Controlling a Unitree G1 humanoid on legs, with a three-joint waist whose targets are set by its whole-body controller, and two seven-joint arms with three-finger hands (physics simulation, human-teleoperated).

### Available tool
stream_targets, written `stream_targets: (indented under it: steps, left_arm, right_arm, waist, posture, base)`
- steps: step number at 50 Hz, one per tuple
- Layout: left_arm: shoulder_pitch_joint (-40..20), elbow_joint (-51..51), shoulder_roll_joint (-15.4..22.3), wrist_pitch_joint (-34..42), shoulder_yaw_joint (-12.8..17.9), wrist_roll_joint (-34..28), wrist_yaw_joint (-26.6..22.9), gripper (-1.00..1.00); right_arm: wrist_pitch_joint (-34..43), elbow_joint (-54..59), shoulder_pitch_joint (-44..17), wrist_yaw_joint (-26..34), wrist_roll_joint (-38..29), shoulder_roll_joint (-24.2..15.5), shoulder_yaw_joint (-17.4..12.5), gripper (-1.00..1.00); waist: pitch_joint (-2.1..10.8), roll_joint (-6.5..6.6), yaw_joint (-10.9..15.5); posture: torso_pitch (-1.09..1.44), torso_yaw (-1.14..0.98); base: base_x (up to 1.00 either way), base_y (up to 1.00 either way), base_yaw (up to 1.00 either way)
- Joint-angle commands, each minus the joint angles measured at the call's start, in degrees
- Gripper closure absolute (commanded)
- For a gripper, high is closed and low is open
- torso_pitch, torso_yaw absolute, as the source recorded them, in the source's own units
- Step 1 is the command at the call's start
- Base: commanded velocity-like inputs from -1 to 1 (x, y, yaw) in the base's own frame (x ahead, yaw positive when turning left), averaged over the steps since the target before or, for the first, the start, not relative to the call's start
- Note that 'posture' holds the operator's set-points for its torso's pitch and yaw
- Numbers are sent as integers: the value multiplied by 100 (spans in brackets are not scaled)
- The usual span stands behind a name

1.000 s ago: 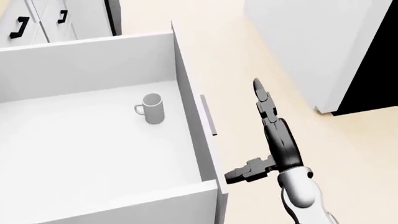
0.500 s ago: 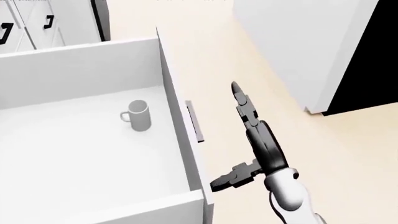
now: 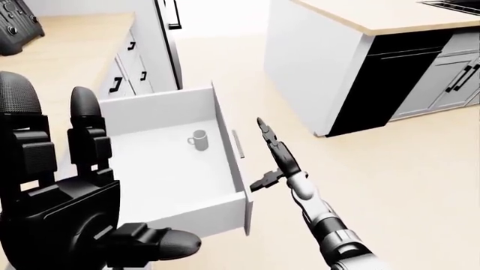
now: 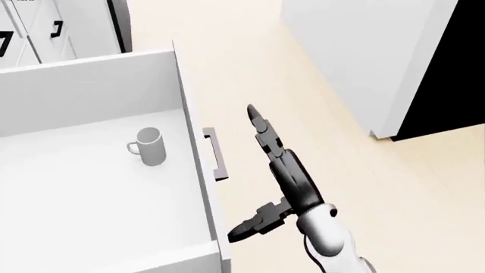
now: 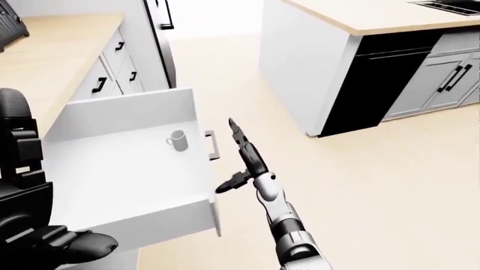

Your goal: Close the right drawer.

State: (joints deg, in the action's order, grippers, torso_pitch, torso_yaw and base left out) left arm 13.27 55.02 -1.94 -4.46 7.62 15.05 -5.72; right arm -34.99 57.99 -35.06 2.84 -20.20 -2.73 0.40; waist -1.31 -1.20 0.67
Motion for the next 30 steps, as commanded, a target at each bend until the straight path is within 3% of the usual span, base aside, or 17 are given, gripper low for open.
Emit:
stream_targets:
  steps: [1, 30]
  left_arm:
    - [-54, 190, 12, -100, 17, 32, -4, -100]
    - [-42, 247, 6, -45, -2, 39, 5, -100]
  right_arm:
    - [-255, -94, -214, 86, -66, 97, 111, -100]
    - [-541, 923, -846, 49, -631, 670, 334, -100]
  waist:
    - [100, 15, 25]
    - [96, 65, 18]
  posture:
    - [0, 0]
    - [0, 0]
  base:
    - [0, 0, 0]
    - [0, 0, 0]
